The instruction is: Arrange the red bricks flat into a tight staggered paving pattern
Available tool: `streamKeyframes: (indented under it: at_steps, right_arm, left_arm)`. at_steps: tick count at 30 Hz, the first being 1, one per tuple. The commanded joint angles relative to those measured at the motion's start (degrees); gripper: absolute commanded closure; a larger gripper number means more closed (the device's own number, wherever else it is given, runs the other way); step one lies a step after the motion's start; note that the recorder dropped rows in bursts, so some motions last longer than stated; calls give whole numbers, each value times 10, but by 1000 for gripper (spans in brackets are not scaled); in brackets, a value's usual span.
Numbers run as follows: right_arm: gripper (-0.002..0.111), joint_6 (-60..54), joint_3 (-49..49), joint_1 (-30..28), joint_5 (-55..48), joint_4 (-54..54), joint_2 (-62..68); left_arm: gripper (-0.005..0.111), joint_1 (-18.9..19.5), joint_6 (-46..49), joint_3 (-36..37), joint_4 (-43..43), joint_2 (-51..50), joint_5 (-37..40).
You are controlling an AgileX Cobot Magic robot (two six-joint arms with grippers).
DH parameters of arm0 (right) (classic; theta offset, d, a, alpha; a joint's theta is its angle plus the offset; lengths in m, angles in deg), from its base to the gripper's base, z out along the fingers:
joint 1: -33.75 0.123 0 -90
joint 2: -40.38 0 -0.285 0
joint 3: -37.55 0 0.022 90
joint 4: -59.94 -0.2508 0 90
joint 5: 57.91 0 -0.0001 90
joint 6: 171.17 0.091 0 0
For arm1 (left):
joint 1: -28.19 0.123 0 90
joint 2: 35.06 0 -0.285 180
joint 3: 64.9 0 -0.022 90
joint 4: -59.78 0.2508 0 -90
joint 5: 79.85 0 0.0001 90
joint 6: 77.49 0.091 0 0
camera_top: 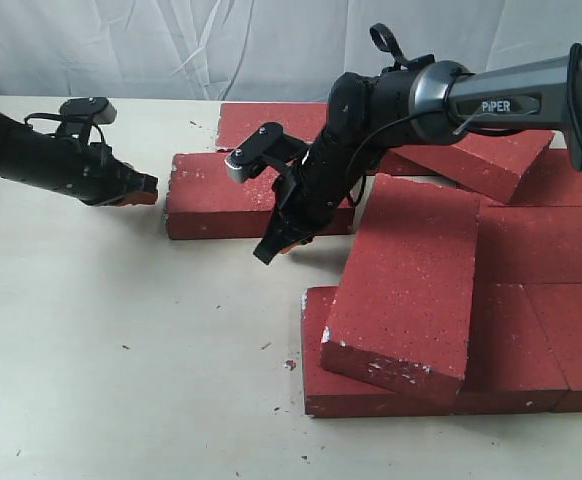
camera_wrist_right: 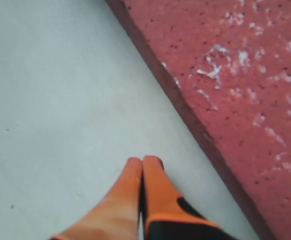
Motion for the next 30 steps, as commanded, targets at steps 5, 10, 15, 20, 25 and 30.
streamKeyframes:
  at_steps: [5,10,15,20,25,30]
  right_arm:
    - [109,9,-3,-2,2,54,-4]
    - [109,9,-3,-2,-8,55,-18]
    - [109,9,-3,-2,-45,55,-47]
    - [109,57,-3,-8,-69,107,-80]
    - [109,122,7,-60,-65,113,-118]
    - [109,125,62,-116,-19,112,-170]
  left_arm:
    - [107,-48,-1,-15,-6,-5,-10]
    - [107,-61,0,-18,-6,-5,-21]
    - [107,-74,1,-25,-11,-5,-21]
    - [107,-89,2,-25,-10,-5,-36]
    - [107,-95,2,-26,-9,-5,-51]
    - [107,-95,18,-26,-29,-5,-51]
